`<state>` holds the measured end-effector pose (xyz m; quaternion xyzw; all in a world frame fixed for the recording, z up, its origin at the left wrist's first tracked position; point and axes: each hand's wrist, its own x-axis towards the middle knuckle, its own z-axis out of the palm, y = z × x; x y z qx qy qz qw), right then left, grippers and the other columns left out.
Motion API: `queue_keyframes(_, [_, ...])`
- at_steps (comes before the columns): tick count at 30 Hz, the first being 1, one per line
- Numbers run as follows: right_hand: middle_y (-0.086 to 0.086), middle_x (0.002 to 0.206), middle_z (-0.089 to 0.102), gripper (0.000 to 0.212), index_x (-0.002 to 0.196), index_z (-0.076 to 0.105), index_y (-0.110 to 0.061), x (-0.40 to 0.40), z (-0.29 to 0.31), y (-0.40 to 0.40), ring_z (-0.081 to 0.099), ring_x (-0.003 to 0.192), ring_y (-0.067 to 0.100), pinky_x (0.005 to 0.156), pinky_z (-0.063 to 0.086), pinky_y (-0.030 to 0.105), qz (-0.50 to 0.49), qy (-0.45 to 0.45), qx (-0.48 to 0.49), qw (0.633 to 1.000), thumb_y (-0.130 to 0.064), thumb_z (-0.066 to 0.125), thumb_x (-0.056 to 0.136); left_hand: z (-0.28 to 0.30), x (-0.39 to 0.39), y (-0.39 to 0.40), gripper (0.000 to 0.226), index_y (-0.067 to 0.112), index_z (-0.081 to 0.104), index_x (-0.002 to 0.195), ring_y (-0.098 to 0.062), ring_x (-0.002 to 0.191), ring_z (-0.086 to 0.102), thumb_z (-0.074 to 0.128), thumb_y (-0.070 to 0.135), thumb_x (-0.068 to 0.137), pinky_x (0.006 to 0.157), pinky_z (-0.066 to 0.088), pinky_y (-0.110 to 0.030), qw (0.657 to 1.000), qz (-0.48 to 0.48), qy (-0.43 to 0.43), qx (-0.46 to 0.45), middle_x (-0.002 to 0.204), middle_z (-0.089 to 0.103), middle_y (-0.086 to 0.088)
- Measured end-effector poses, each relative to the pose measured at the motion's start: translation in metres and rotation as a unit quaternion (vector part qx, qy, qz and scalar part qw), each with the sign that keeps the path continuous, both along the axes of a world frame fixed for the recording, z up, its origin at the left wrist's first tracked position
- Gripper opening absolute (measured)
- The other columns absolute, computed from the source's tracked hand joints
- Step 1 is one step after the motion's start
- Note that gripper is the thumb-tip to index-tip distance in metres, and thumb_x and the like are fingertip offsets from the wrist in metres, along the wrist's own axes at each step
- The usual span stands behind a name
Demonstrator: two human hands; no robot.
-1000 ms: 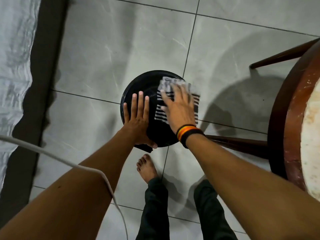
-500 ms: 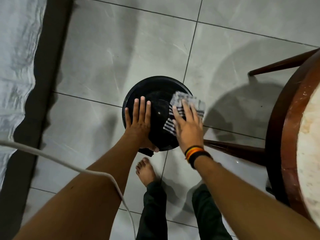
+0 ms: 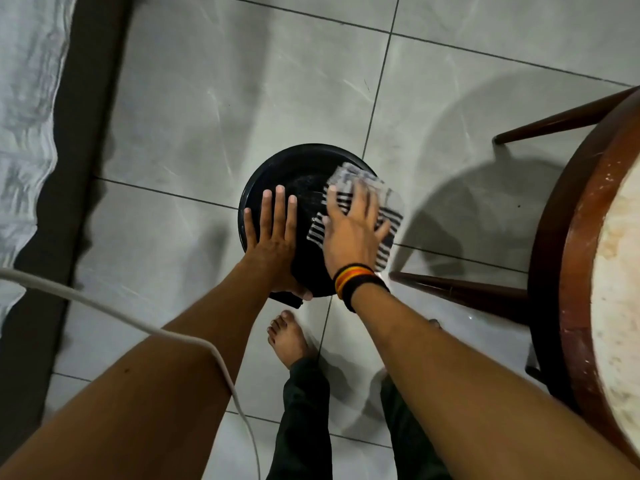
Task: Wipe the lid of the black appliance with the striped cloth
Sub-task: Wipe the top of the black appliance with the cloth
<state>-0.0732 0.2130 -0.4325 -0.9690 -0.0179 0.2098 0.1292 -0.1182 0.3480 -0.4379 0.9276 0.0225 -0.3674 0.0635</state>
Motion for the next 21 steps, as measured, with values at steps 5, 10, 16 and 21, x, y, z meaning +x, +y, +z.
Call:
queue_keyframes(5, [-0.005,0.173,0.010,0.071,0.159,0.023,-0.040,0.066,0.001,0.019,0.003,0.160,0.027,0.120,0.005,0.070,0.305,0.008,0.018,0.952,-0.013,0.054,0.101,0.003,0.002,-0.001,0.181,0.004,-0.045,0.147,-0.045,0.149,-0.041,0.078,0.089,0.045,0.124,-0.009,-0.069,0.999,-0.013,0.025,0.025,0.158,-0.048,-0.025])
queue_keyframes(10, [-0.009,0.171,0.019,0.074,0.159,0.024,-0.038,0.102,0.002,-0.002,0.015,0.158,0.024,0.123,0.018,0.061,0.190,0.073,0.058,0.977,-0.057,0.057,0.095,0.009,0.000,-0.002,0.180,0.005,-0.033,0.157,-0.042,0.153,-0.037,0.081,0.085,0.043,0.125,-0.007,-0.069,1.000,0.003,-0.002,0.013,0.163,-0.041,-0.022])
queue_keyframes(16, [0.000,0.166,0.026,0.070,0.158,0.028,-0.032,0.028,0.010,-0.033,0.025,0.150,0.031,0.116,0.032,0.057,-0.101,0.048,0.078,0.991,-0.053,0.056,0.097,0.008,-0.001,-0.004,0.179,0.008,-0.033,0.158,-0.040,0.154,-0.036,0.083,0.084,0.043,0.125,-0.008,-0.068,1.000,0.011,-0.010,0.010,0.164,-0.040,-0.020])
queue_keyframes(21, [0.011,0.160,0.029,0.063,0.156,0.032,-0.025,-0.026,0.019,-0.027,0.026,0.145,0.036,0.115,0.037,0.052,-0.179,0.050,0.078,0.980,-0.033,0.058,0.100,0.006,-0.003,-0.004,0.180,0.009,-0.032,0.158,-0.040,0.155,-0.033,0.083,0.084,0.041,0.126,-0.007,-0.068,0.999,0.009,-0.029,0.021,0.166,-0.037,-0.019])
